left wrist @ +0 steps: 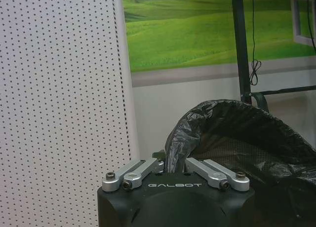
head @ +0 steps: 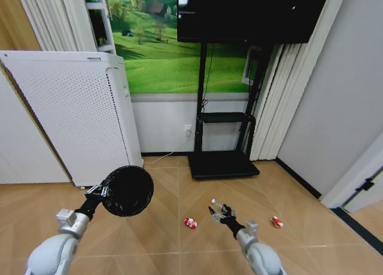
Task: Pick up the trash bin and place the garbage on the floor into it.
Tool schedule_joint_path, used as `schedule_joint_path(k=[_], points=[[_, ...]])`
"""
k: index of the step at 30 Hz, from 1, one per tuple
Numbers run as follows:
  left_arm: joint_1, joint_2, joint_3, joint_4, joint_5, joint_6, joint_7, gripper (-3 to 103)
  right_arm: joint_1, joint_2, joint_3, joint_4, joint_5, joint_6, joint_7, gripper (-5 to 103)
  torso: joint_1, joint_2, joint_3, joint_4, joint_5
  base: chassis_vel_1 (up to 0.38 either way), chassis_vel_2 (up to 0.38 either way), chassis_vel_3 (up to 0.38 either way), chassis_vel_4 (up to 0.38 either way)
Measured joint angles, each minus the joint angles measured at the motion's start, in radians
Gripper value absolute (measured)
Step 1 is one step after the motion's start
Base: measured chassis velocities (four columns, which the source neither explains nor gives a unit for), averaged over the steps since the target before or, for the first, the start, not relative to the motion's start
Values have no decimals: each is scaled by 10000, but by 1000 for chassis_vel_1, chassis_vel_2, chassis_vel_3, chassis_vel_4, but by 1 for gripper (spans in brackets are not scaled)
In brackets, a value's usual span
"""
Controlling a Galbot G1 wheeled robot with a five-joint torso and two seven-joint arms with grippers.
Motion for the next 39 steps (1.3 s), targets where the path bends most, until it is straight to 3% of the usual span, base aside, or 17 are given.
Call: schedule_joint_path(k=[3, 10, 15, 16, 18, 27, 39], points=[[54, 7, -89, -63, -190, 54, -97, 7, 779, 79, -763, -1107, -103, 13, -189, 100, 0, 0, 0, 2, 0, 0, 0, 0, 0], [133, 246, -289, -255, -705, 227, -298, 7, 2319, 456, -1865, -3692, -1638, 287, -951, 100, 0, 0, 0, 1, 0, 0, 0, 0, 0], [182, 424, -308, -324, -801, 250, -301, 7, 3109, 693, -2150, -5358, -2534, 735, -1979, 100, 0, -1, 0, -1, 0, 0, 0, 0, 0], [192, 460, -286, -374, -823, 252, -285, 7, 3512, 844, -1929, -6049, -3272, 1249, -2688, 100, 0, -1, 0, 0, -1, 0, 0, 0, 0], [220, 481, -236, -448, -860, 264, -237, 7, 3964, 948, -1701, -6692, -3906, 1680, -3283, 100, 0, -1, 0, 2, -1, 0, 0, 0, 0], [319, 425, -176, -559, -860, 276, -44, 7, 4299, 1201, -1588, -7232, -4201, 1757, -3310, 100, 0, -1, 0, -1, -1, 0, 0, 0, 0], [410, 384, -217, -719, -901, 279, -32, 7, 5450, 2348, -938, -9161, -5605, 2262, -2736, 100, 1, -1, 0, 2, -2, 0, 0, 0, 0]])
